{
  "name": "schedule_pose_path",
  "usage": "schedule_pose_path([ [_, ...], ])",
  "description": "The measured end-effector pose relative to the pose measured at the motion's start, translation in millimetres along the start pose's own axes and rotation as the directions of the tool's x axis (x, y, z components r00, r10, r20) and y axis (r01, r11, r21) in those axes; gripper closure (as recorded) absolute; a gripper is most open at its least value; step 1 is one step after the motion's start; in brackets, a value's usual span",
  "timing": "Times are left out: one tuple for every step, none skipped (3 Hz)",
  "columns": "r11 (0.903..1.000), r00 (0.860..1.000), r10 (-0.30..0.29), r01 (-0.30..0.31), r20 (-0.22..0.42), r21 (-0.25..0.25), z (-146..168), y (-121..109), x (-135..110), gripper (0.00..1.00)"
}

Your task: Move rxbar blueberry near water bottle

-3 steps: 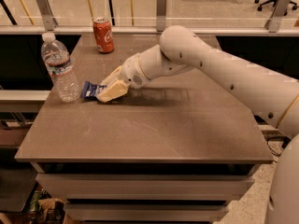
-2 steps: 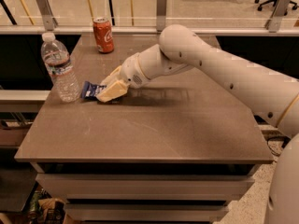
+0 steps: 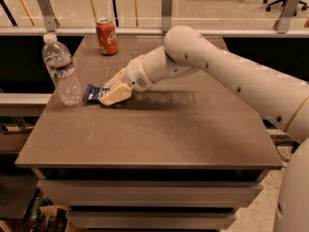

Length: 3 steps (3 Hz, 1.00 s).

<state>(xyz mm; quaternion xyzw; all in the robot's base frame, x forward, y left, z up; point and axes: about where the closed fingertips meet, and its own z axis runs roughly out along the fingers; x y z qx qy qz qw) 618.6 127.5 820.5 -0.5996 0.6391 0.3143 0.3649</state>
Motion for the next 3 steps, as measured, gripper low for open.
schedule_pose_path([
  [1.0,1.0,0.0,0.0,0.0,0.0,-0.1,0.0,-0.3,0.12],
  [1.0,1.0,-0.001,0.001,0.0,-0.004,2.0,1.1,-0.8,0.0],
  [1.0,1.0,-0.001,0.001,0.0,-0.004,2.1,1.2,-0.8,0.0],
])
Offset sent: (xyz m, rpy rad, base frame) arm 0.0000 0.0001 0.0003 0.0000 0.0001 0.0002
